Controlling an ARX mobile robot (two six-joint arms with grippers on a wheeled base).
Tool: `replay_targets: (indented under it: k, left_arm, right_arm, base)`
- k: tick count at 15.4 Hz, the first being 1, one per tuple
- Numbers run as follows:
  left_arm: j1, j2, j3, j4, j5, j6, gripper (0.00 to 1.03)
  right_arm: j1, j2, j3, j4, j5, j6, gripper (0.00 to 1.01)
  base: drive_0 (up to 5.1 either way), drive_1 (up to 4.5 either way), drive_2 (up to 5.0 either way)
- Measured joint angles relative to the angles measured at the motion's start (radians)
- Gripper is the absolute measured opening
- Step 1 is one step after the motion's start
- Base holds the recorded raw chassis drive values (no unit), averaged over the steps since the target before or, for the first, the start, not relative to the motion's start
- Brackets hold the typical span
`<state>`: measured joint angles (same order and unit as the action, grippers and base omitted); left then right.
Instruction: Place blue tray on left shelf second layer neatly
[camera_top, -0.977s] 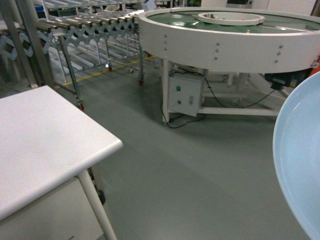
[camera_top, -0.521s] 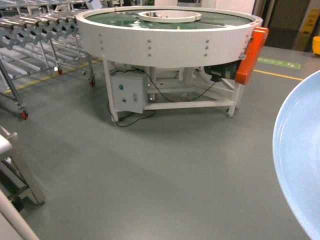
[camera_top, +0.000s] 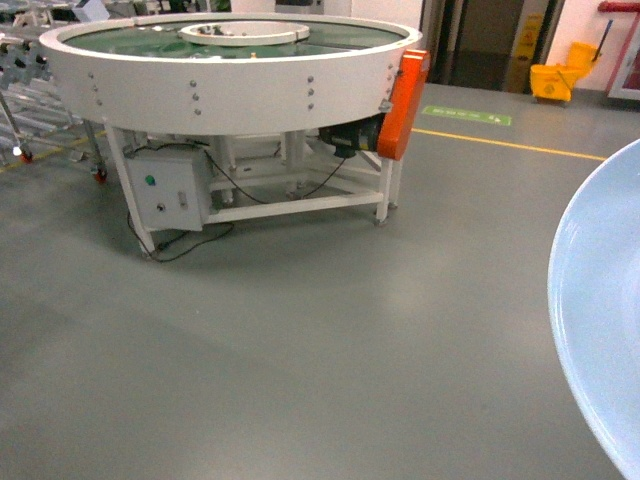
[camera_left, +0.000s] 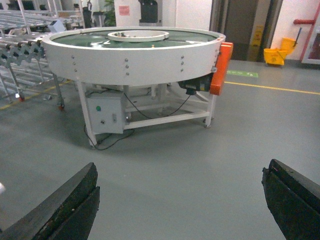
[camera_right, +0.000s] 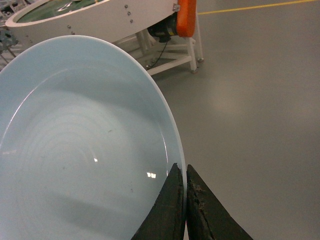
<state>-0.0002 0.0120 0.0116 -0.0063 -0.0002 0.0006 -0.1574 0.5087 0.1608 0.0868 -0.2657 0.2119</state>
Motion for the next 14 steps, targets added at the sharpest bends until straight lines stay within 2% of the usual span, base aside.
replay_targets:
  k: [14]
  left_arm:
    - [0.0, 0.0, 0.0, 0.003, -0.001, 0.0, 0.98]
  right_arm:
    - [0.0, 0.001, 0.0, 0.0, 0.0, 0.0, 0.02]
  base:
    - [-1.6, 2.67, -5.9]
